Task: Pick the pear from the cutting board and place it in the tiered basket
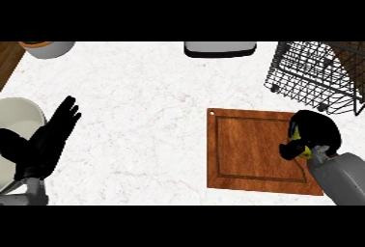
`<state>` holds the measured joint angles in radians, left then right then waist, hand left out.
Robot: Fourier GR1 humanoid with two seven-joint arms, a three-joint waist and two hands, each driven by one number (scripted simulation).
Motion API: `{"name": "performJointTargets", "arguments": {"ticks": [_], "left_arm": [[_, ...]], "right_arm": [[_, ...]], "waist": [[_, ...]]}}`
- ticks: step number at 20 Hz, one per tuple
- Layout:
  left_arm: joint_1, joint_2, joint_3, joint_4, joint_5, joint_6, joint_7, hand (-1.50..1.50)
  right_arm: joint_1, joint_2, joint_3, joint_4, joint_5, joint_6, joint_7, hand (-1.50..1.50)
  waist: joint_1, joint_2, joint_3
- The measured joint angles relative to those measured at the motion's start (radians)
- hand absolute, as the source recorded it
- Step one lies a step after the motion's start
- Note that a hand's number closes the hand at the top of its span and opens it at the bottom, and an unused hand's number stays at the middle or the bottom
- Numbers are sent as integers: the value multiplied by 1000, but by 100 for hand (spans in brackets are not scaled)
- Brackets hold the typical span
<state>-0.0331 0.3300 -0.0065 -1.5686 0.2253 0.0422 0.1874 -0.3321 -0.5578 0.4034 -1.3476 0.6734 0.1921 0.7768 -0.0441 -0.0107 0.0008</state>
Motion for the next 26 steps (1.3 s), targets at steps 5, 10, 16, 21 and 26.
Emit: {"name": "performJointTargets", "arguments": {"ticks": [5, 10, 16, 21, 26], "left_arm": [[26, 1, 20, 0, 3, 13, -3, 0], [41, -2, 28, -3, 6, 18, -9, 0], [31, -8, 13, -13, -2, 16, -6, 0], [2, -2, 6, -5, 1, -16, -5, 0], [-41, -26, -12, 30, -24, -24, -9, 0]], "right_arm": [[38, -227, -167, 12, -39, -128, -279, 150], [40, -310, -393, 32, -205, -256, -557, 150], [69, -391, -645, 154, -446, -231, -931, 150], [78, -498, -786, 338, -570, -71, -1185, 150], [-32, -538, -771, 470, -560, 20, -1260, 150]], "waist": [[-51, -5, 10], [-65, -7, 14], [-37, 3, 10], [12, 10, 4], [46, 14, 1]]}}
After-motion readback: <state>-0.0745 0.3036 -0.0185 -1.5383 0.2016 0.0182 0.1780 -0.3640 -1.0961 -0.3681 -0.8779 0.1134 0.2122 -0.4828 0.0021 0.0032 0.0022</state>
